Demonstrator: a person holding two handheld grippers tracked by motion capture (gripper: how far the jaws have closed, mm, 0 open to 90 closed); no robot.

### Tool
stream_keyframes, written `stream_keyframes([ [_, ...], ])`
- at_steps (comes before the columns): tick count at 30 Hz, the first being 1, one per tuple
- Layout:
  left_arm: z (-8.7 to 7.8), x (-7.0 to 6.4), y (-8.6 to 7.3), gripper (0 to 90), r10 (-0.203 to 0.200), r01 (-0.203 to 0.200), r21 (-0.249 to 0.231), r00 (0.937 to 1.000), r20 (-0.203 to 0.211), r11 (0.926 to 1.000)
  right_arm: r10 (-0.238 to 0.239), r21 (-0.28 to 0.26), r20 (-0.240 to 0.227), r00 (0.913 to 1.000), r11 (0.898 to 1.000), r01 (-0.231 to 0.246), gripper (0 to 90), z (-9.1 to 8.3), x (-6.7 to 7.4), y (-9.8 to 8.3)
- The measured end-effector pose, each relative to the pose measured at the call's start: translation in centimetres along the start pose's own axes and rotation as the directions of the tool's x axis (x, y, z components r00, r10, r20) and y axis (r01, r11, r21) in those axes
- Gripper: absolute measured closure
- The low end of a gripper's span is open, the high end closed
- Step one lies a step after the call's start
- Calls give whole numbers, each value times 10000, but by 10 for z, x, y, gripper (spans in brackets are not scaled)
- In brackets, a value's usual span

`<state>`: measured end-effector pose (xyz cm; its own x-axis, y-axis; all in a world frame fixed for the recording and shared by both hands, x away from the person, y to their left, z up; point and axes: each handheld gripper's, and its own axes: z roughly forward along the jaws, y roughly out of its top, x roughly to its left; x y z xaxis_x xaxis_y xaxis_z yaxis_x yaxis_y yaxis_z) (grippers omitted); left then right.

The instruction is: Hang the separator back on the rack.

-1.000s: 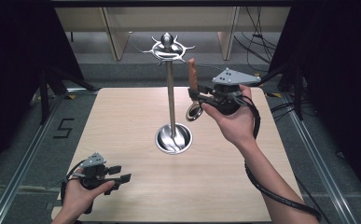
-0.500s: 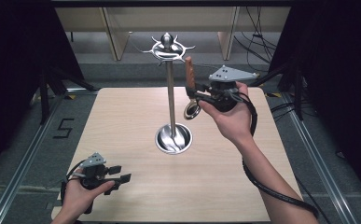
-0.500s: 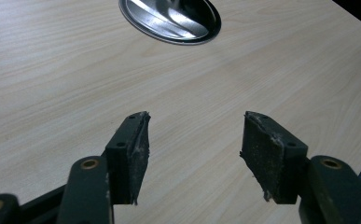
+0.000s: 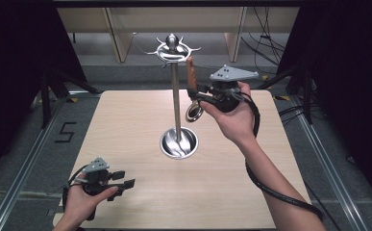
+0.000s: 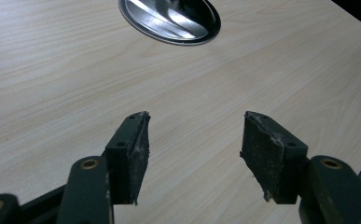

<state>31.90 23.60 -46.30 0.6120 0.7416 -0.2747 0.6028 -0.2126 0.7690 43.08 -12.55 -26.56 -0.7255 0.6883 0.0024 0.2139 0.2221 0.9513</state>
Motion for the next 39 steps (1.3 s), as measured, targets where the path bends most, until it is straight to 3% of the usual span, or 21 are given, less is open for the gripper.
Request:
stream_keyframes([
  [5, 0, 0, 0, 408, -11, 11, -33, 10000, -16, 10000, -203, -8, -29, 9998, 9998, 203, 686, 6, -2, 0],
  [6, 0, 0, 0, 407, -13, 13, -31, 10000, -12, 10000, -36, 66, 0, 10000, 10000, 36, 686, 7, -1, 0],
  [10, 0, 0, 0, 407, 34, -34, 2, 10000, -14, 10000, -89, 18, -33, 10000, 10000, 89, 685, 9, -2, -2],
  [11, 0, 0, 0, 407, 37, -37, 7, 10000, 2, 10000, 145, 56, 47, 9999, 9999, -145, 685, 9, -1, -3],
  [15, 0, 0, 0, 407, 29, -29, 9, 10000, 1, 10000, -43, 9, -41, 10000, 10000, 43, 679, 9, -1, -3],
  [20, 0, 0, 0, 407, -15, 15, -3, 10000, 13, 10000, -22, -109, -53, 10000, 9999, 22, 624, 4, 2, -2],
  [23, 0, 0, 0, 407, -21, 21, -29, 10000, -13, 10000, -196, -130, 34, 9998, 9997, 196, 574, 0, 3, -3],
  [24, 0, 0, 0, 407, -16, 16, -25, 10000, -12, 10000, -449, -206, 147, 9989, 9988, 452, 559, -3, 2, -5],
  [25, 0, 0, 0, 407, -17, 17, 0, 10000, 3, 10000, -267, -143, 90, 9996, 9995, 269, 548, -5, 3, -6],
  [28, 0, 0, 0, 407, -22, 22, -19, 10000, 0, 10000, -433, -128, 253, 9987, 9990, 436, 507, -13, 0, -14],
  [33, 0, 1, 0, 406, 4, -4, 22, 10000, -28, 10000, -480, 431, 654, 9967, 9980, 452, 469, -30, -7, -35],
  [35, 0, 1, 0, 405, 31, -31, 49, 10000, -44, 10000, -157, 741, 729, 9972, 9972, 103, 462, -36, -9, -48],
  [37, 0, 0, 0, 405, 4, -4, 60, 10000, -88, 10000, -394, 986, 895, 9952, 9947, 305, 456, -42, -16, -61],
  [38, 1, 0, 0, 405, -5, 6, 58, 10000, -96, 10000, -26, 1139, 948, 9955, 9935, -82, 454, -46, -16, -71],
  [39, 1, 0, -1, 405, -17, 18, 41, 9999, -108, 10000, -140, 1221, 1015, 9947, 9925, 15, 453, -48, -19, -76],
])
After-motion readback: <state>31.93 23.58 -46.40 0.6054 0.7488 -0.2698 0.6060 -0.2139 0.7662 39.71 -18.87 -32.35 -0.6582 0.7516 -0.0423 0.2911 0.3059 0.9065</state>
